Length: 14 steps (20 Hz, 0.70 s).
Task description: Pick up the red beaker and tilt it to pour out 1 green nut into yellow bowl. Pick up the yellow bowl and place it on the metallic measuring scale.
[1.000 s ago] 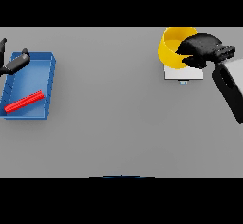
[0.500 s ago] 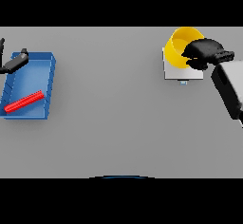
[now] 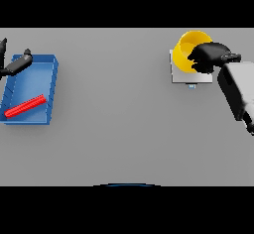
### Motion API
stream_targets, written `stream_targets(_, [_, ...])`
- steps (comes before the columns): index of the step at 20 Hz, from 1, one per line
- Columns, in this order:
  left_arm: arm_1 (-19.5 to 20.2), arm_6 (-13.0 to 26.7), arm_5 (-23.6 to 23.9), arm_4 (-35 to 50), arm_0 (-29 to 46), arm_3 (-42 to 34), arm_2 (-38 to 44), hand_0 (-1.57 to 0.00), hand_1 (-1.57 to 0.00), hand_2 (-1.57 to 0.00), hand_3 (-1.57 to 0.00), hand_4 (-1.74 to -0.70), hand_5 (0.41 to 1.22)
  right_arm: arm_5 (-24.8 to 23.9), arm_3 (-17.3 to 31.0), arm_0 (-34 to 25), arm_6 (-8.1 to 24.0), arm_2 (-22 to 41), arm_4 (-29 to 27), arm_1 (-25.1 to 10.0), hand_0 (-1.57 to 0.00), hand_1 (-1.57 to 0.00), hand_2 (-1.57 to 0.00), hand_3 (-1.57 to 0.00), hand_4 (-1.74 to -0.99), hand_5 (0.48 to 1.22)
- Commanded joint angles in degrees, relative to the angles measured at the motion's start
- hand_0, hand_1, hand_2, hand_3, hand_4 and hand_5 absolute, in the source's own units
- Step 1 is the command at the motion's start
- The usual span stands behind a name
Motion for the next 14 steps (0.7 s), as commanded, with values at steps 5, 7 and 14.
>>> stream_targets(5, [-0.6,-0.4,-1.0,-0.2,-0.8,2.4,0.0,0.0,0.0,0.0,0.0,-0.81,0.742,1.4,2.7,-0.8,-0.7,-0.3,-0.2,0.1,-0.62,-0.55,-0.69,-0.67,-1.444,0.887])
stream_targets(7, [-0.9,-0.6,-1.0,-0.8,-1.1,2.6,-0.4,0.0,0.0,0.0,0.0,-0.81,0.738,1.4,3.7,-1.3,-1.6,-0.3,-0.1,0.4,-0.4,-0.35,-0.52,-0.6,-1.41,0.821])
stream_targets(14, [-2.2,-0.3,-0.4,-0.5,-1.6,3.3,-0.3,0.0,0.0,0.0,0.0,-0.82,0.733,1.6,6.0,-2.3,-3.5,1.1,1.5,0.8,-0.08,-0.07,-0.17,-0.39,-1.325,0.737])
